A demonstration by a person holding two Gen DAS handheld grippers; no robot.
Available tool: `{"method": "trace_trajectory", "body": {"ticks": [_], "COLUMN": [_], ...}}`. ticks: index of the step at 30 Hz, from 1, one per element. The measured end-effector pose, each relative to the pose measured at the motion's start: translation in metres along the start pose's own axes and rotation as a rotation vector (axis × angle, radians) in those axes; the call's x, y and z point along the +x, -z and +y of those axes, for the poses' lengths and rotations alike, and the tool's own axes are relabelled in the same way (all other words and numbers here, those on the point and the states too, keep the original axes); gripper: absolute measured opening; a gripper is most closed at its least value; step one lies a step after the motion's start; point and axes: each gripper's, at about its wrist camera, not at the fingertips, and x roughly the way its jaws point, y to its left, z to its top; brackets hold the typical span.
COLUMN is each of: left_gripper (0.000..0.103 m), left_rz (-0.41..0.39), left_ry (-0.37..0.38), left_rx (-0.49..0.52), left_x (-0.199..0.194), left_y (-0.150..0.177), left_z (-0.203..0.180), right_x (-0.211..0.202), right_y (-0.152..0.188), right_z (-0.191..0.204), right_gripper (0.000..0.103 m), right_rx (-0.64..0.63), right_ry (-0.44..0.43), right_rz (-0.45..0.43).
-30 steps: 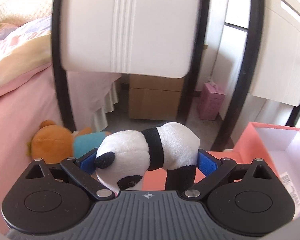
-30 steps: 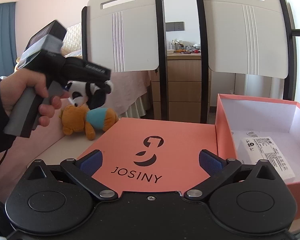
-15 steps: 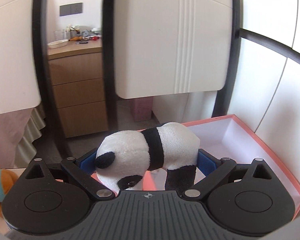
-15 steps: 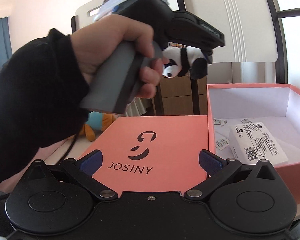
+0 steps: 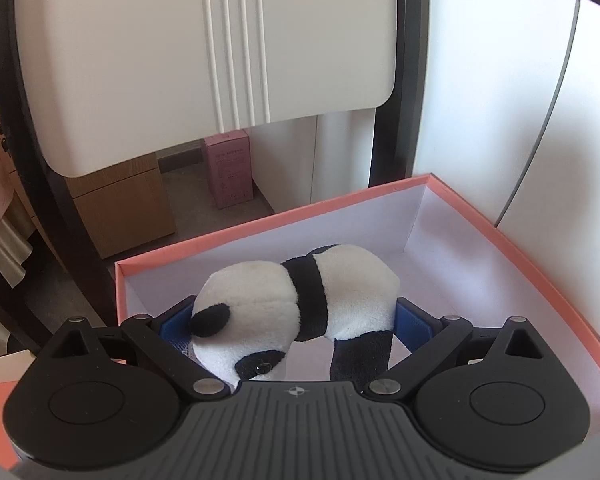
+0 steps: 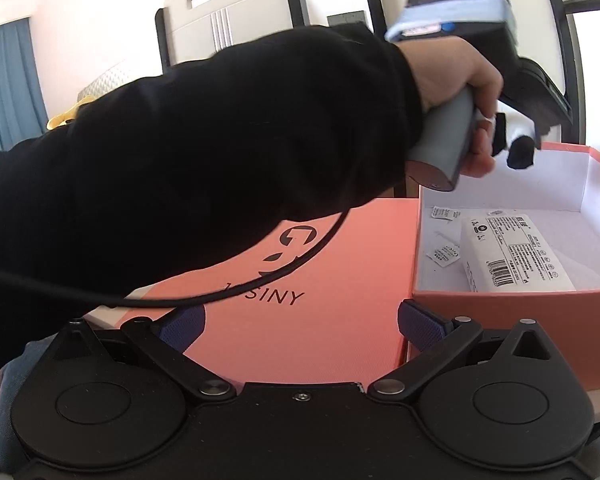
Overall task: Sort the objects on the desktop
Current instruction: 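Carry the panda plush with the left tool over the open pink box, then open the left tool to drop the panda into the box and withdraw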
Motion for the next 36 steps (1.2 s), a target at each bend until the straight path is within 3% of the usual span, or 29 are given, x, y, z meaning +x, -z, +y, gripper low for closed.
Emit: {"method": "trace_trajectory", "body": {"ticks": [9, 13, 17, 25, 36], "left_gripper": [0.1, 0.103, 0.103, 0.103, 0.103], "left_rz": [0.054, 0.033, -0.001, -0.024, -0.085], "left_ry": [0.031, 0.024, -0.007, 0.007, -0.04], "left_rx": [-0.064, -0.059, 0.031, -0.001, -0.077], "left_x": [0.024, 0.016, 0.014, 0.004, -0.059], "left_y": [0.012, 0.017, 0.015, 0.006, 0.015], "left_z": [0.008, 0.008, -0.007, -0.001, 0.034], "right_x": [-0.002, -0.003, -0.005, -0.008, -0.009], "right_y": [0.002, 0.003, 0.003, 0.004, 0.005], "right_z": [-0.005, -0.001, 0.003, 0.01, 0.019], "right_gripper": [0.103, 0.103, 0.103, 0.103, 0.103], "right_rx": [0.015, 0.004, -0.007, -0.024, -0.044], "right_ry": [-0.02, -0.013, -0.006, 0.011, 0.037], "right_rz": [0.018, 0.007, -0.003, -0.02, -0.029]}}
